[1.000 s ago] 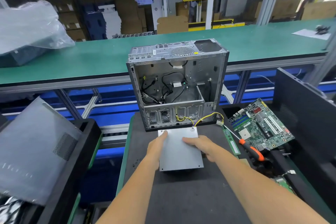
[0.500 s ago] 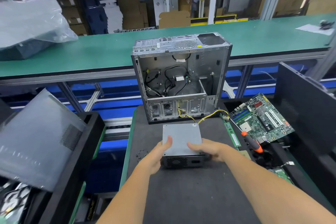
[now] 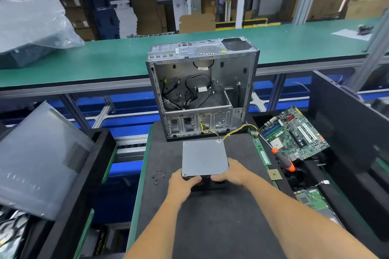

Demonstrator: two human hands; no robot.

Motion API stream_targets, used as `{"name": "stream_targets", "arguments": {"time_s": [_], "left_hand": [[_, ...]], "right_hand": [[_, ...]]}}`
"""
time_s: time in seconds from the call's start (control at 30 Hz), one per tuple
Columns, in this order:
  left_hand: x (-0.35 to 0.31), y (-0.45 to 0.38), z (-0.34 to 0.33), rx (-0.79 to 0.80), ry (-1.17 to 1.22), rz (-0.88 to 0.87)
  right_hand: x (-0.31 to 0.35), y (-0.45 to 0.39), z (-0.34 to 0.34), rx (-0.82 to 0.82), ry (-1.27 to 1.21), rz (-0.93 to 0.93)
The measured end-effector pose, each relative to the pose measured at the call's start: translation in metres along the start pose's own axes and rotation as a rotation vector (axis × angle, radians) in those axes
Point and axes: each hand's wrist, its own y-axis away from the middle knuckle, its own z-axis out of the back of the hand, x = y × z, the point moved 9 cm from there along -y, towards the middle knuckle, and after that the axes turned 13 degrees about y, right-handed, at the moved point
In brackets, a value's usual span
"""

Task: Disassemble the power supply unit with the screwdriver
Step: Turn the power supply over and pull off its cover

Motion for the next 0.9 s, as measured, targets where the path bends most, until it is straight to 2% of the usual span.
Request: {"name": "stream_targets", "arguments": {"time_s": [0.37,0.6,0.7,0.77,0.83,0.9], "left_hand": [[0.007,-0.001,0.001,-0.117,0.144,0.114],[-0.002,0.008,0.001,-0.185,0.126,0.086],[-0.005,0.005,0.002,-0.086,0.053,0.13],[-0.008,0.0,0.001,0.033,0.023,0.198],[-0.011,-0.001,-0.004,0.172,0.063,0.284],[-0.012,0.0,-0.012,0.292,0.194,0.378]], "right_hand": [[-0.01,-0.003,0.002,-0.077,-0.079,-0.099],[0.01,0.001,0.009,-0.126,0.197,-0.011],[0.014,-0.001,0.002,0.04,0.083,0.039],[0.008,-0.001,-0.001,0.183,-0.089,-0.034],[-0.006,-0.003,0.004,0.201,-0.25,-0.202],[-0.014,-0.008,0.012,0.169,-0.299,-0.281]]}}
